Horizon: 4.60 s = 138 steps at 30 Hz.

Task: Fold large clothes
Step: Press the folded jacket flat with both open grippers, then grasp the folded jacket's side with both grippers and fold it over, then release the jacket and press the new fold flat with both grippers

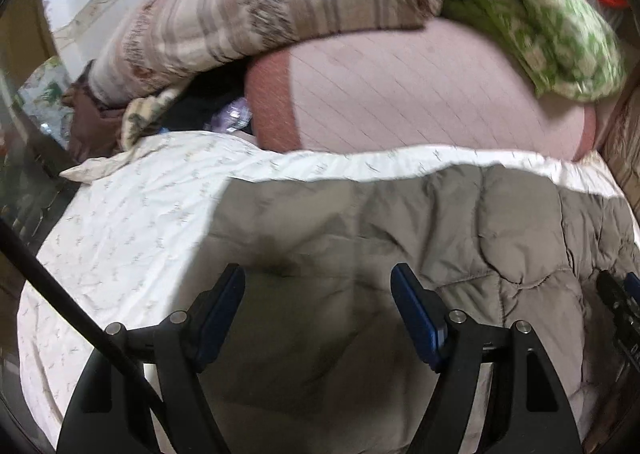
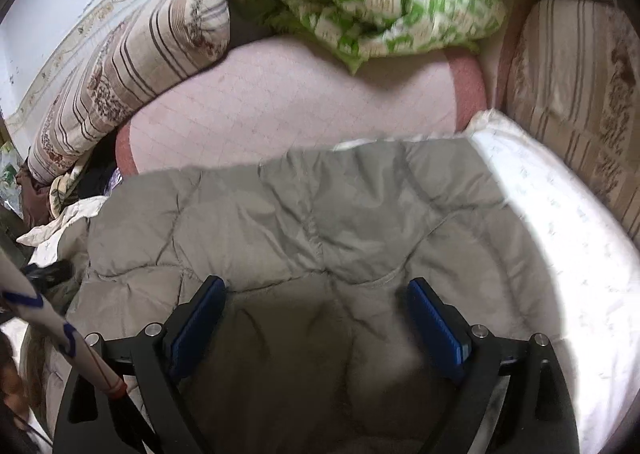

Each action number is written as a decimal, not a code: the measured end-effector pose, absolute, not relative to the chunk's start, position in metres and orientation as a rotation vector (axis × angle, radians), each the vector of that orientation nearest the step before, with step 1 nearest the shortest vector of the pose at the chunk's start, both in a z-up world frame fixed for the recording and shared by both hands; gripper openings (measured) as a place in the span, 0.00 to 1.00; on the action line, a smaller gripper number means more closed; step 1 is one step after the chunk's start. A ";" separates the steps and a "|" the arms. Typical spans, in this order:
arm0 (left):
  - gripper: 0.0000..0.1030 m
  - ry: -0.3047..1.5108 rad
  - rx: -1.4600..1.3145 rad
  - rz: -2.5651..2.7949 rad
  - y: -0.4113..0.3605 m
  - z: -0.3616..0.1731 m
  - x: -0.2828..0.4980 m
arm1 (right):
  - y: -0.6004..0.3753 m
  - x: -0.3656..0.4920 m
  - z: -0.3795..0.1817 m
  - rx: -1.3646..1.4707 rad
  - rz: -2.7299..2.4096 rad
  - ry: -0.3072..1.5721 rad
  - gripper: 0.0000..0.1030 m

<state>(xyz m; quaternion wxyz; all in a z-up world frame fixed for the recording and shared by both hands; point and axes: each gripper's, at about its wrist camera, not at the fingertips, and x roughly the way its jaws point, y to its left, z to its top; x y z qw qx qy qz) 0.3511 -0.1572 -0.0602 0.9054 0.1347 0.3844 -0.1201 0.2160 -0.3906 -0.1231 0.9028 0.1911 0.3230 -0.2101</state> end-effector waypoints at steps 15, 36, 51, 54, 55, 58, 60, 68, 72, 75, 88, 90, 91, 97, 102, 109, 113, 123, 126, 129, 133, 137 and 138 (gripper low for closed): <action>0.74 0.974 0.219 -0.040 -0.103 -0.129 0.422 | -0.422 0.223 -0.150 0.395 -0.519 0.766 0.98; 0.74 0.953 0.147 -0.018 -0.060 -0.112 0.407 | -0.420 0.212 -0.136 0.377 -0.588 0.679 0.95; 0.74 1.002 0.107 -0.086 -0.033 -0.101 0.346 | -0.366 0.215 -0.132 0.247 -0.461 0.765 0.91; 0.74 0.959 0.112 -0.091 -0.023 -0.081 0.337 | -0.372 0.196 -0.119 0.251 -0.479 0.739 0.91; 0.74 0.952 0.109 -0.091 -0.020 -0.078 0.335 | -0.375 0.189 -0.115 0.250 -0.489 0.733 0.91; 0.74 0.962 0.029 -0.091 0.003 -0.076 0.332 | -0.394 0.160 -0.106 0.289 -0.522 0.720 0.91; 0.74 0.983 -0.045 -0.104 0.016 -0.082 0.331 | -0.411 0.138 -0.106 0.346 -0.551 0.713 0.91; 0.74 1.088 -0.234 -0.299 0.037 -0.123 0.352 | -0.469 0.087 -0.136 0.580 -0.525 0.766 0.93; 0.74 1.176 -0.297 -0.463 0.030 -0.146 0.372 | -0.494 0.091 -0.168 0.741 -0.447 0.809 0.95; 0.74 1.222 -0.354 -0.591 0.022 -0.158 0.387 | -0.502 0.105 -0.185 0.816 -0.377 0.822 0.95; 0.90 1.297 -0.347 -0.771 -0.012 -0.180 0.392 | -0.502 0.157 -0.224 0.976 -0.062 0.842 1.00; 0.72 1.272 -0.314 -0.751 -0.017 -0.171 0.385 | -0.498 0.158 -0.221 0.958 -0.061 0.840 0.90; 0.67 1.259 -0.306 -0.745 -0.018 -0.164 0.381 | -0.495 0.158 -0.218 0.968 -0.043 0.829 0.79; 0.45 1.195 -0.255 -0.690 -0.019 -0.137 0.367 | -0.483 0.163 -0.196 0.961 -0.067 0.816 0.49; 0.41 1.192 -0.247 -0.667 -0.016 -0.129 0.356 | -0.478 0.153 -0.178 0.974 -0.067 0.781 0.41; 0.41 1.233 -0.257 -0.654 0.005 -0.129 0.336 | -0.466 0.117 -0.162 0.961 -0.046 0.786 0.40; 0.42 1.234 -0.238 -0.652 0.010 -0.132 0.323 | -0.459 0.088 -0.164 0.952 -0.032 0.799 0.40; 0.49 1.200 -0.172 -0.629 0.018 -0.117 0.318 | -0.449 0.063 -0.162 0.798 -0.398 0.751 0.79; 0.50 1.176 -0.102 -0.624 0.021 -0.110 0.314 | -0.432 0.054 -0.145 0.719 -0.497 0.722 0.79; 0.54 1.213 -0.023 -0.629 0.021 -0.111 0.314 | -0.412 0.054 -0.122 0.595 -0.584 0.715 0.79; 0.61 1.202 -0.013 -0.601 0.042 -0.108 0.320 | -0.379 0.068 -0.081 0.456 -0.647 0.684 0.79; 0.61 1.141 -0.075 -0.474 0.081 -0.102 0.328 | -0.336 0.102 -0.048 0.371 -0.573 0.674 0.79; 0.61 1.119 -0.060 -0.400 0.091 -0.102 0.331 | -0.321 0.115 -0.042 0.344 -0.536 0.683 0.79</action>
